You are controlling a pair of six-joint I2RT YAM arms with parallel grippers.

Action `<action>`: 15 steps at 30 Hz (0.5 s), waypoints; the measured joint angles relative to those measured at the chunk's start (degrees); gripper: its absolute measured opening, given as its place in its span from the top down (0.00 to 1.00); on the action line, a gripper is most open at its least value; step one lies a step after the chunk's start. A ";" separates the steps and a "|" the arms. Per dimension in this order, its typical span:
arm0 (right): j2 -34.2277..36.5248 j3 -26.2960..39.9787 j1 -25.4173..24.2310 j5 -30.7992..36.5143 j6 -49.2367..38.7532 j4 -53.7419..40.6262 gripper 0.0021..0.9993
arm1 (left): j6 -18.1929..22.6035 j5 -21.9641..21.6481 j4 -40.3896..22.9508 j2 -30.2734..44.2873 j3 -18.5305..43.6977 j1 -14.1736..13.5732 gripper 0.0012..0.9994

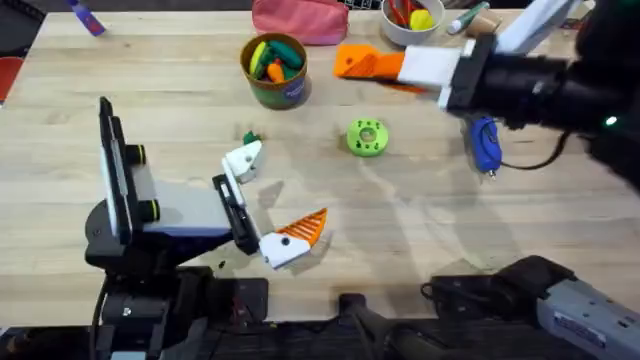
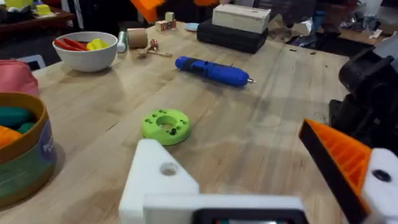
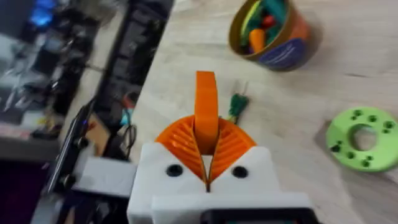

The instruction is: Pick up the gripper from the table and insert it into the empty holder that is missing its gripper. Then pick up a screw, insert it into the mounting hole, and use the screwdriver to tighten it. Finally, clean up the table by picking up the vegetable and placing it into the bucket.

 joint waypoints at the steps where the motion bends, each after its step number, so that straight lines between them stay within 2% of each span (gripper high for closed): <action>1: -0.08 -1.89 -0.74 -3.36 -0.10 2.62 0.99 | 0.00 -0.03 0.02 0.00 0.00 0.00 0.01; 7: 1.22 -9.01 -4.81 -19.42 -0.22 8.47 0.99 | 0.00 -0.16 0.02 0.00 0.00 0.00 0.01; 15: 9.60 -10.14 -5.65 -34.63 -2.36 9.20 0.99 | 0.00 -0.16 0.02 0.00 0.00 0.00 0.01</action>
